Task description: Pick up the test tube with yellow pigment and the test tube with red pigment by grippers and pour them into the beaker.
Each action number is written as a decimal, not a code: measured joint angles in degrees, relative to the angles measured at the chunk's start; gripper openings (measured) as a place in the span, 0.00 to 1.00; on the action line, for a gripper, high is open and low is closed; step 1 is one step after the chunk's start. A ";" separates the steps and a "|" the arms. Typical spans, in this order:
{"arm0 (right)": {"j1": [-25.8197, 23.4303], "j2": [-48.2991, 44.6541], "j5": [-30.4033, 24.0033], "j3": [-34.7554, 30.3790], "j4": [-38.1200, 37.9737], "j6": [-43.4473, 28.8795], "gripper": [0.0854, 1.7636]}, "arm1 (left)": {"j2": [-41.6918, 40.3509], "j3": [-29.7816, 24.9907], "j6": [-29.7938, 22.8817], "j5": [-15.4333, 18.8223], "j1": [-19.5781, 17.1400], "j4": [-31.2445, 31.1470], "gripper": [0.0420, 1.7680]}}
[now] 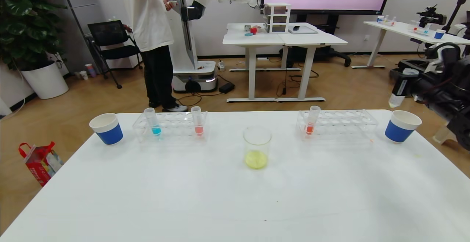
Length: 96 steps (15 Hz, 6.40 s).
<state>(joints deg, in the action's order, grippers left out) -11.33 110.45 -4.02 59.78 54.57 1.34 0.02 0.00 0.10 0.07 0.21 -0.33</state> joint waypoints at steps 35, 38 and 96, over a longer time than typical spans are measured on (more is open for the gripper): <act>-7.36 20.04 4.18 5.97 12.32 4.39 0.98 | 0.00 0.00 0.00 0.02 -0.02 -0.02 0.99; -6.97 19.63 3.93 6.36 12.35 4.39 0.98 | 0.00 0.00 0.01 0.00 -0.02 -0.02 0.99; 11.98 -110.47 3.29 -59.30 -55.00 1.71 0.98 | 0.00 0.00 0.01 0.02 -0.02 -0.02 0.99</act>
<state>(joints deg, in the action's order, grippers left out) 0.66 -0.02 -0.73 0.49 -0.44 3.05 0.02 0.00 0.11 0.10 0.18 -0.35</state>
